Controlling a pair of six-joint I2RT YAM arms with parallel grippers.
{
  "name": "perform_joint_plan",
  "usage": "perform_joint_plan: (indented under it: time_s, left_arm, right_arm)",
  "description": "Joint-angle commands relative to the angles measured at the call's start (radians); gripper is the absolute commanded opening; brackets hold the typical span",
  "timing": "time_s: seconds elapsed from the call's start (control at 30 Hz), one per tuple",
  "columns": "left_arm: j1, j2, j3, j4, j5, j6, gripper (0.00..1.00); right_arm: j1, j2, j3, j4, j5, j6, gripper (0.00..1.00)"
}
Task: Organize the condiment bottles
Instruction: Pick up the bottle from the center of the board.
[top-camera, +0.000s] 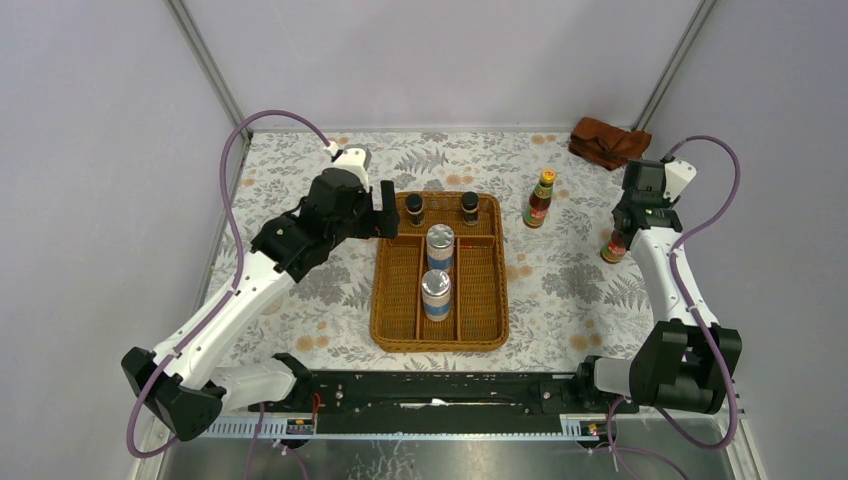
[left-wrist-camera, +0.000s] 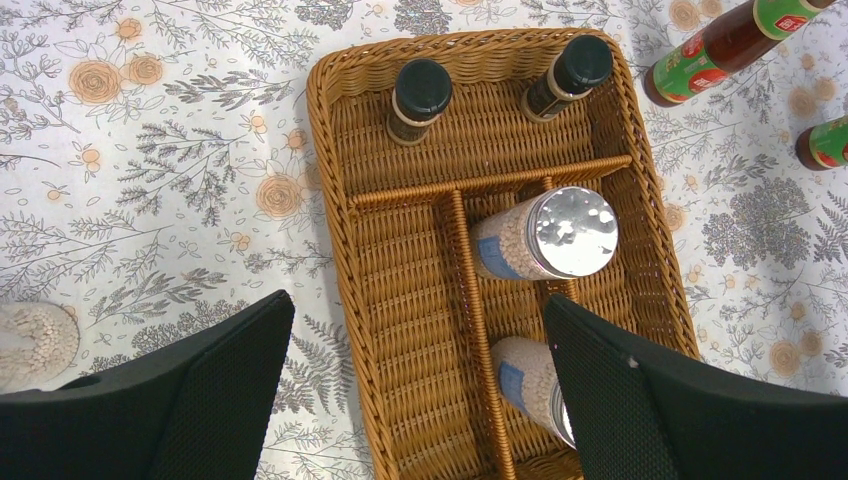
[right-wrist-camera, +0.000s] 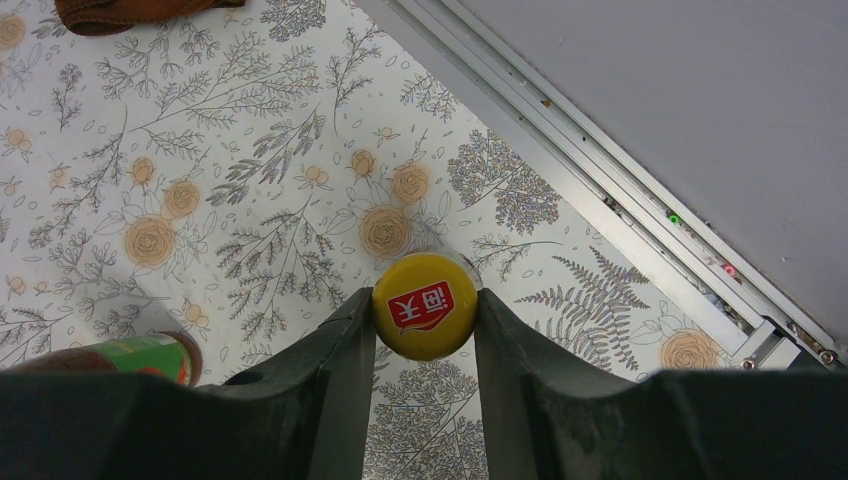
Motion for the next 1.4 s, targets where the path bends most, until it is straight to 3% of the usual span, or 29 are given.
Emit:
perform_joint_plan:
  time_s: [0.0, 1.37]
  left_arm:
    - [0.01, -0.003, -0.011, 0.038, 0.006, 0.01, 0.99]
    - [0.015, -0.052, -0.047, 0.046, -0.02, -0.027, 0.99]
  right_arm:
    - [-0.01, 0.001, 0.002, 0.015, 0.035, -0.013, 0.0]
    - [-0.007, -0.117, 0.097, -0.002, -0.114, -0.041, 0.0]
